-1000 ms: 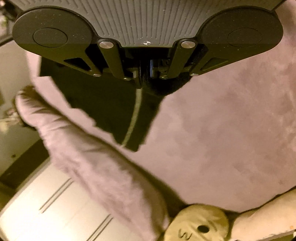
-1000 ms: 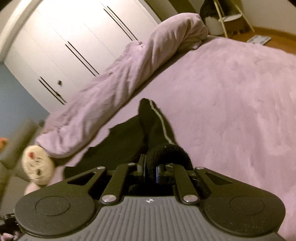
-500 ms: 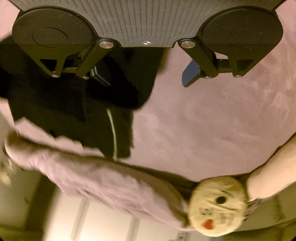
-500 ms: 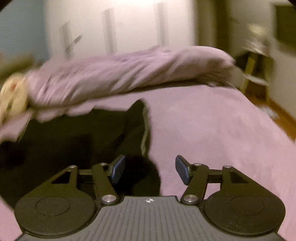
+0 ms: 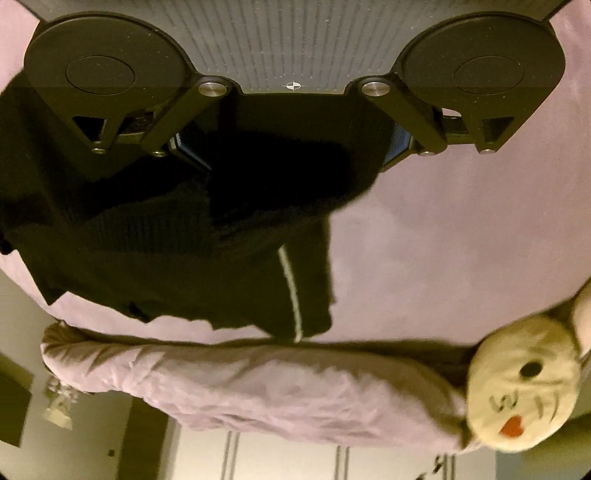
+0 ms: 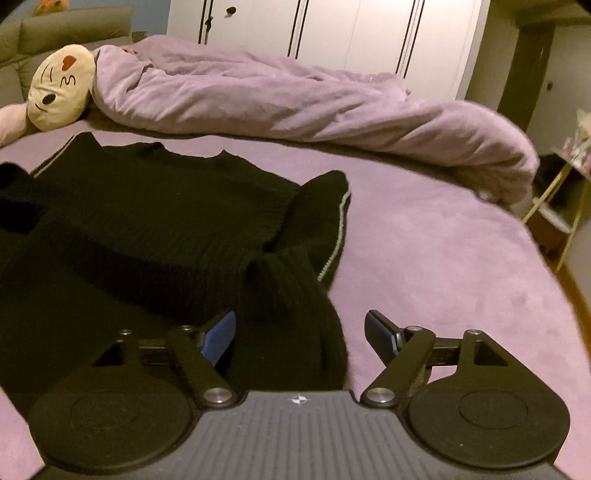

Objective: Fold small clothes

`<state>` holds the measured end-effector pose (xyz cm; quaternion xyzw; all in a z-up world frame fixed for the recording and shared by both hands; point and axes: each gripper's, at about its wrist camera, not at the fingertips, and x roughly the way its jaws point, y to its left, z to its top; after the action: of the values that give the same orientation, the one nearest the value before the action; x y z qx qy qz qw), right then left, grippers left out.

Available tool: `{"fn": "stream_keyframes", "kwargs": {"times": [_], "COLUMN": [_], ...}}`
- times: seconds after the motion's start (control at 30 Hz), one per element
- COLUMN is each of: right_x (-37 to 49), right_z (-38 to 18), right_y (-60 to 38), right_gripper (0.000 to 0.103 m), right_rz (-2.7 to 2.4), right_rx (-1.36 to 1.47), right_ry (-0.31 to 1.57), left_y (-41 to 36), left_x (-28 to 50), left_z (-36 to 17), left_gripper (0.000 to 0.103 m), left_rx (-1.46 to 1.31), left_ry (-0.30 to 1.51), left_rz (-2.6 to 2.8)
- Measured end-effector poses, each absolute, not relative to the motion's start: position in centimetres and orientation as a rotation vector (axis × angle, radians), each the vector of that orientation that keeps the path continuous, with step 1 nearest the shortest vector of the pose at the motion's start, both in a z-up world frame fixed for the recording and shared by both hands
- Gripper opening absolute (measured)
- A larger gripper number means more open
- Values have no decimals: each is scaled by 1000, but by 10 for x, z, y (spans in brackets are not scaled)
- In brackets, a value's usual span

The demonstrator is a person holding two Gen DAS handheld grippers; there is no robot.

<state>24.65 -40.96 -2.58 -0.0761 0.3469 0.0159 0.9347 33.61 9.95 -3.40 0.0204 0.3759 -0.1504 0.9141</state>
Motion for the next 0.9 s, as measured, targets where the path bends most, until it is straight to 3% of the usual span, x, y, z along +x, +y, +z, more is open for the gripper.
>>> {"fn": "stream_keyframes", "kwargs": {"times": [0.2,0.23,0.27,0.37,0.47,0.5,0.9], "right_x": [270,273,275,277,273,271,254], "right_z": [-33,-35,-37,-38,-33,-30,34], "right_y": [-429,-431,-431,-425,-410,-408,-402], "right_gripper": [74,68,50,23,15,15,13], "right_rz": [70,74,81,120,112,111,155], "right_rx": [24,34,40,35,-31,-33,99], "right_ry": [706,713,724,732,722,716,523], "left_y": [94,93,93,92,94,96,120], "left_x": [358,360,361,363,361,360,355], "left_z": [-34,-36,-38,-40,-34,-31,35], "left_gripper": [70,67,60,49,20,16,11], "left_rx": [-9,-7,-7,-18,-48,-71,-286], "left_ry": [801,809,813,824,799,790,629], "left_rz": [-369,-380,-390,-399,-397,-397,-412]}}
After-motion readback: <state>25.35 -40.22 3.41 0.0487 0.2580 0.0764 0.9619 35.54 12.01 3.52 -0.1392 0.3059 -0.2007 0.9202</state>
